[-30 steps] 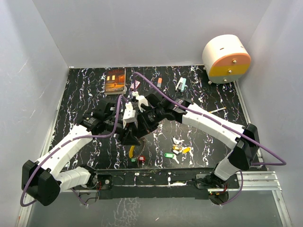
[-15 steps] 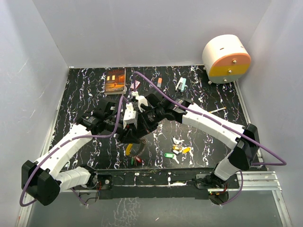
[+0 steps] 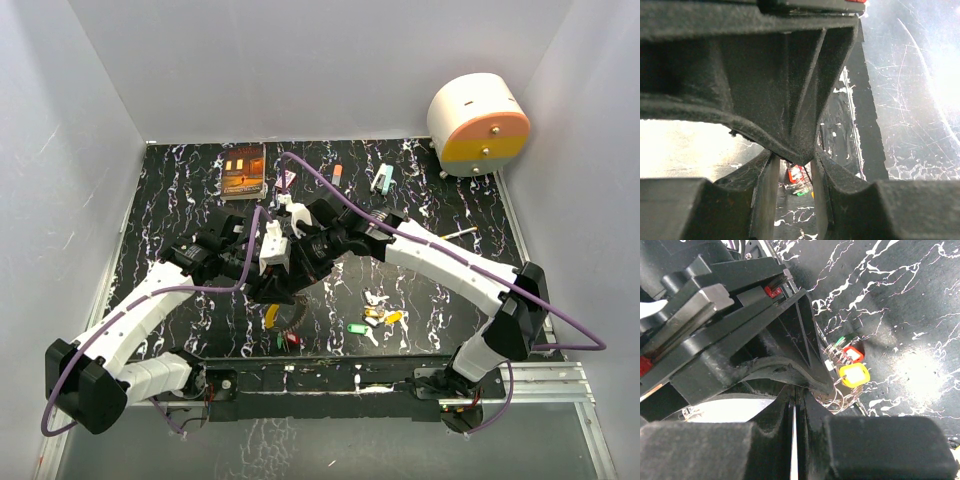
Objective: Put the keys on the keyring
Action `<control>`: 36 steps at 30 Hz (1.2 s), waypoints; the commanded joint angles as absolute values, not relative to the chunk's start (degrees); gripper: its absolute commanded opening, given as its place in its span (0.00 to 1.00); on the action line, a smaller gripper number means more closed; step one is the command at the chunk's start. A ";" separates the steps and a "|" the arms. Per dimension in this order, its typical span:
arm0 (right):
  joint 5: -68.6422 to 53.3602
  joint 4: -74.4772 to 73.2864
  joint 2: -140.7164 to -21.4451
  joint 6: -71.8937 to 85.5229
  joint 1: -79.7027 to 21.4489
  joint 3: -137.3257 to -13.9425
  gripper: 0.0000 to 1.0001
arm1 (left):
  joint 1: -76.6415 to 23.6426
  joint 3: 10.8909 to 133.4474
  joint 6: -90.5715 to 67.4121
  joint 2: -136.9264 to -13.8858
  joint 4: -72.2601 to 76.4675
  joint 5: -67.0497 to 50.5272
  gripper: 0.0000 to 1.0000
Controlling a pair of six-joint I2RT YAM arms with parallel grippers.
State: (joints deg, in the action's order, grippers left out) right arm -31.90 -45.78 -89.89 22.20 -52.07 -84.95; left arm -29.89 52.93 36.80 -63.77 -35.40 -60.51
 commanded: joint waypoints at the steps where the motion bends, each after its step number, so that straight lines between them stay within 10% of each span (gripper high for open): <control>1: -32.61 -44.34 -85.82 21.78 -51.33 -85.46 0.07 | -30.42 54.74 40.44 -62.46 -39.41 -63.06 0.25; 36: -34.87 -35.71 -78.05 23.16 -51.24 -77.49 0.07 | -30.48 53.75 34.23 -62.34 -33.58 -65.32 0.24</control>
State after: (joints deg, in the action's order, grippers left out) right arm -32.77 -41.15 -80.84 22.44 -51.55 -77.80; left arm -30.35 53.28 34.89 -63.07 -34.24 -63.75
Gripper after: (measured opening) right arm 0.076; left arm 0.239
